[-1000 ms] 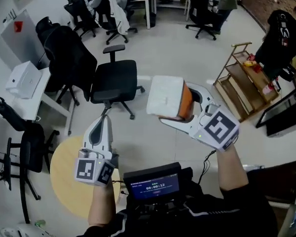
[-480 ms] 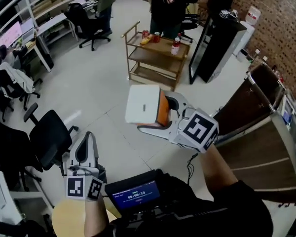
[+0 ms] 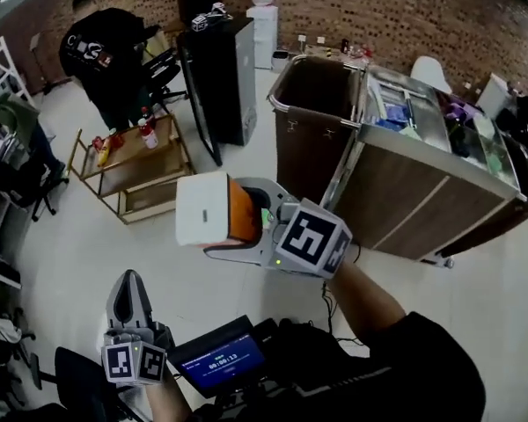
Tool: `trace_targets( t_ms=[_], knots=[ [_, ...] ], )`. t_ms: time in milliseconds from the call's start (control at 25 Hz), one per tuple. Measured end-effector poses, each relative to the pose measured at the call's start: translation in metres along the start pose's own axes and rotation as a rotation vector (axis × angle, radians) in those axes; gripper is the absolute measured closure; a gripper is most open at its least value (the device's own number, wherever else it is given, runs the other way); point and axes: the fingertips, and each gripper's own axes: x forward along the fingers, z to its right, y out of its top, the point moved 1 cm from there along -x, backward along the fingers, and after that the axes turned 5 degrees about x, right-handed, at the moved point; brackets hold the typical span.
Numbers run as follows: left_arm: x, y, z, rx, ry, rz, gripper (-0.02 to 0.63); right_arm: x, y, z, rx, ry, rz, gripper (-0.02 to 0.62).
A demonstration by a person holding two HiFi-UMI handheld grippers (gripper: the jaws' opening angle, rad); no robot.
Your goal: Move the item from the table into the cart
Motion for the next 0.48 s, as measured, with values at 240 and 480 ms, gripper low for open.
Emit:
trace_targets(
  t_ms=[240, 480],
  knots=[
    [0.145, -0.003, 0.103, 0.0, -0.204, 0.024, 0.603, -0.121, -0.034, 0.12, 0.031, -0.211, -0.006, 0.173],
    [0.255, -0.003, 0.182, -0.015, -0.462, 0.041, 0.603, -0.207, -0.053, 0.189, 0.061, -0.42, -0.019, 0.173]
  ],
)
